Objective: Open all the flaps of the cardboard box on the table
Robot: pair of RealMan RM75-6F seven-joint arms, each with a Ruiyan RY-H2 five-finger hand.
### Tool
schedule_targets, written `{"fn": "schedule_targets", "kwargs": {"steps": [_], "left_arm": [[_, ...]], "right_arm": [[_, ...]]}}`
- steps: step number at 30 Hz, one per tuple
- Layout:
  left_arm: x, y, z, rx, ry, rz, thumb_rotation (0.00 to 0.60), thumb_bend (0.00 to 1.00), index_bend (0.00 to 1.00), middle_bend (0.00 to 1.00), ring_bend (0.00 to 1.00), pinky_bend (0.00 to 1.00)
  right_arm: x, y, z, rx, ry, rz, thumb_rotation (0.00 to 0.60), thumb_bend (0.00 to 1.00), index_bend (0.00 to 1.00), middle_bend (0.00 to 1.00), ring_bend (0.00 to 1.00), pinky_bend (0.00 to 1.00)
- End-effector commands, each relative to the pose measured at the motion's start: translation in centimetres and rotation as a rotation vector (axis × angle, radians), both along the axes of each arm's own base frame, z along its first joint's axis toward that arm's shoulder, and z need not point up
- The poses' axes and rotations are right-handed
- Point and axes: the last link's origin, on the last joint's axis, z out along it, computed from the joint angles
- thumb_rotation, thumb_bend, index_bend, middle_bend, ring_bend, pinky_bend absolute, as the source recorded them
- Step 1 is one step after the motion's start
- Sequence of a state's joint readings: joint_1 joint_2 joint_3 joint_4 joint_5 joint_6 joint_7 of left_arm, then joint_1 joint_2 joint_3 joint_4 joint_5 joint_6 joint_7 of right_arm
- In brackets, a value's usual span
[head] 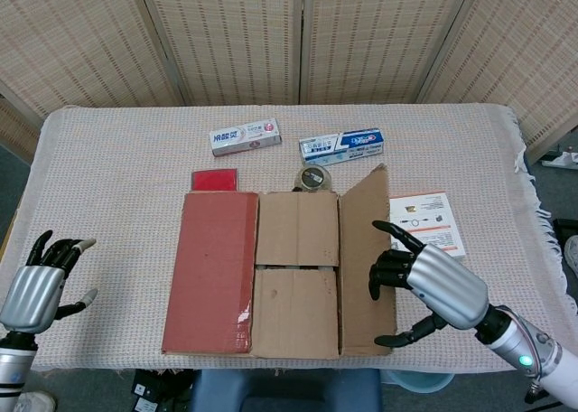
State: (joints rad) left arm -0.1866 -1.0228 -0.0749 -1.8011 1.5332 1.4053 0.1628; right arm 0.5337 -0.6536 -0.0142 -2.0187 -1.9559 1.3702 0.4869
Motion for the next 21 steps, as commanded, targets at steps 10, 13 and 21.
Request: {"fn": "schedule_targets", "kwargs": {"steps": [10,13,21], "left_arm": [[5.2,3.1,-1.2,-0.106,-0.041,-0.227,0.6,0.27,0.22,0.25,0.21,0.0],[7.0,3.8,-1.8,-0.175,-0.077,-0.301,0.6,0.27,0.24,0.25,0.22,0.0],[11.8,4.7,-3.5,-0.415,-0.212,-0.452,0.26,0.24,0.26,0.25,0.23,0.0]], "right_arm": [[-4.0,1.2,0.4,0.003,-0.011,-0.124,0.329,0.11,0.53,0.54,0.42,0.0],[-4.5,1.3,0.4,-0.007,-0.007,-0.141,0.327,0.11,0.53,0.54,0.42,0.0],[-5.2,1.4,0.5,-0.035,-0.009,-0.171,0.328,0.11,0.53,0.54,0.42,0.0]]}}
